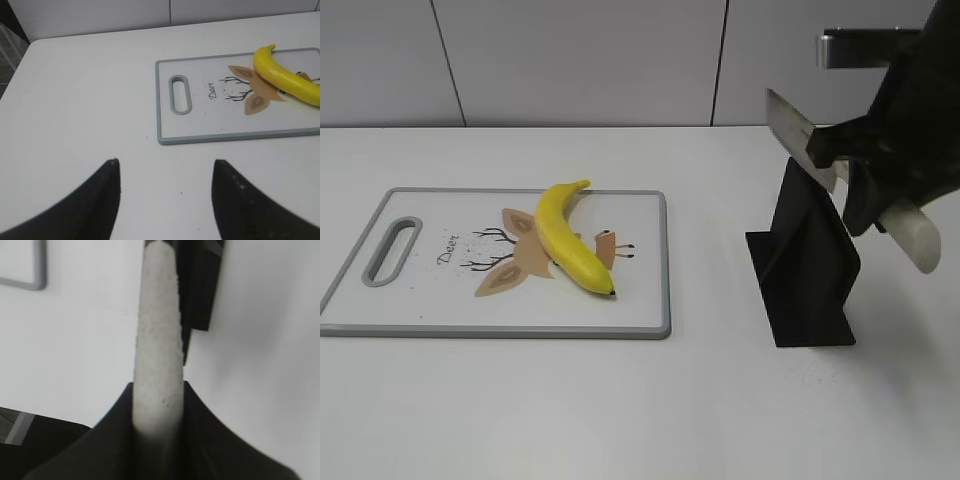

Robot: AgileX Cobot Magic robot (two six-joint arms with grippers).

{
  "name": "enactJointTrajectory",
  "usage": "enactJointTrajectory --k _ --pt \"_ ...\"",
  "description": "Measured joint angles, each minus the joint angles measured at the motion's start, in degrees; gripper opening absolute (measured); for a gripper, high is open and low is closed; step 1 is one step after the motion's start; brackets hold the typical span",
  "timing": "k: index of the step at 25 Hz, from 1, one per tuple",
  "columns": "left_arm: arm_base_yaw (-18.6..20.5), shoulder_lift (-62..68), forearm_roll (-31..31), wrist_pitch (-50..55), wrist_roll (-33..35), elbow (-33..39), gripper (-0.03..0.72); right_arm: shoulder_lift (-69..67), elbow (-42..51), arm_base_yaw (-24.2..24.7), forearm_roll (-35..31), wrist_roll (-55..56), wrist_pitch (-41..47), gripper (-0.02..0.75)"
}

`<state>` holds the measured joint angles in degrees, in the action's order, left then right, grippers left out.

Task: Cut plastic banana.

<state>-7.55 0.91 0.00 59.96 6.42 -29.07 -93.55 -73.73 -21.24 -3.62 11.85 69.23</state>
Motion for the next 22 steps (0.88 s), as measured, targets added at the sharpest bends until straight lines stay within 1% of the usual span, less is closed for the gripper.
enactJointTrajectory --k 7,10,12,18,20,22 --pt "0.0 0.46 0.0 0.0 0.0 -0.71 0.554 3.15 -4.22 -0.06 -4.66 -13.9 -0.12 0.182" --pt "0.0 3.58 0.0 -0.26 0.05 -3.22 0.554 3.27 -6.84 -0.06 -6.9 -22.49 -0.07 0.182" --pt "0.0 7.55 0.0 -1.6 0.94 -5.37 0.554 3.21 -8.26 -0.06 -7.34 -30.52 -0.07 0.182" --pt "0.0 22.91 0.0 -9.28 7.72 -11.71 0.554 -0.13 -13.22 -0.06 -7.4 -43.09 0.06 0.182" --pt "0.0 28.35 -1.67 -11.75 11.92 -13.77 0.554 -2.12 -15.14 -0.06 -7.4 -46.47 0.06 0.182" --pt "0.0 34.63 -5.44 -13.81 16.98 -16.11 0.554 -4.09 -17.27 -0.06 -7.4 -49.82 0.06 0.182"
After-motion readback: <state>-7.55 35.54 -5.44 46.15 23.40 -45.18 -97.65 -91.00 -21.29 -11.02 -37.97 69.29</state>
